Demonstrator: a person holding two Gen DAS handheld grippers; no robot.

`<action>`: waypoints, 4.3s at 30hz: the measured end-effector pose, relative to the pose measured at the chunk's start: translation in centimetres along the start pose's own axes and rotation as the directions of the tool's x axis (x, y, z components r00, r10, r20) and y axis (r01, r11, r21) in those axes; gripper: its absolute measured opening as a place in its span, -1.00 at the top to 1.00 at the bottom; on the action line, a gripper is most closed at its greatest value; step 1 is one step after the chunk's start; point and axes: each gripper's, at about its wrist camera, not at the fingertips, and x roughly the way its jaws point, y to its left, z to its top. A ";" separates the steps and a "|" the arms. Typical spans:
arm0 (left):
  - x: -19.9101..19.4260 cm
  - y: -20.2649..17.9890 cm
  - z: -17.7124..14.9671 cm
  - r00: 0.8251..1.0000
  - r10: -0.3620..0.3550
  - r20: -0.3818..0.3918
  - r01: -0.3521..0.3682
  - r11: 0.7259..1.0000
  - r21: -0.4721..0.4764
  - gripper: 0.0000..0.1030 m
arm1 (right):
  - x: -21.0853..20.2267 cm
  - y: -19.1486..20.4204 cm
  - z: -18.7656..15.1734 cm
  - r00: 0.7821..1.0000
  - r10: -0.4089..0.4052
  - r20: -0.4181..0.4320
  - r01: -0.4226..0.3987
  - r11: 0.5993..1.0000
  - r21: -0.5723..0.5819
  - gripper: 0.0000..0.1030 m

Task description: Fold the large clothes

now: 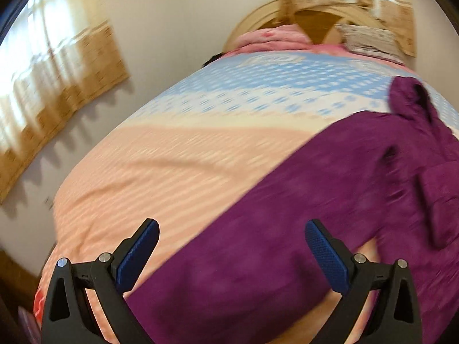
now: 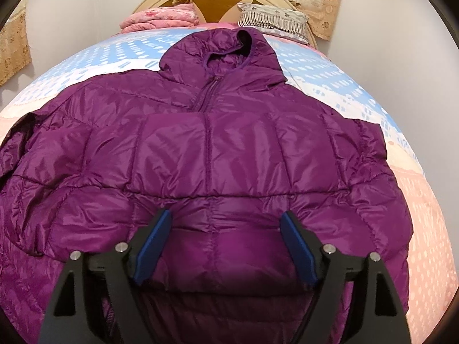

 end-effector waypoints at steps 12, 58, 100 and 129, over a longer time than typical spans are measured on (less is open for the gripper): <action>2.9 10.1 -8.3 0.981 -0.083 -0.173 0.039 0.969 -0.245 -0.97 | -7.8 1.5 -4.6 0.998 -0.005 0.067 0.009 0.998 -0.062 -0.79; -19.9 -34.8 1.2 0.766 -0.533 0.360 0.298 0.791 0.535 -0.89 | -8.9 -12.8 -10.3 0.997 -0.075 0.036 0.066 0.978 0.199 -0.79; 0.4 -14.5 2.4 0.998 0.010 0.063 -0.015 0.996 0.088 -0.91 | -7.2 -14.0 -1.6 0.993 -0.084 0.087 0.054 0.950 0.307 -0.13; 4.9 -25.6 9.7 0.988 -0.150 0.021 0.147 0.983 0.111 -0.91 | -1.6 -11.5 -0.5 1.000 0.015 0.024 -0.021 0.961 0.275 0.69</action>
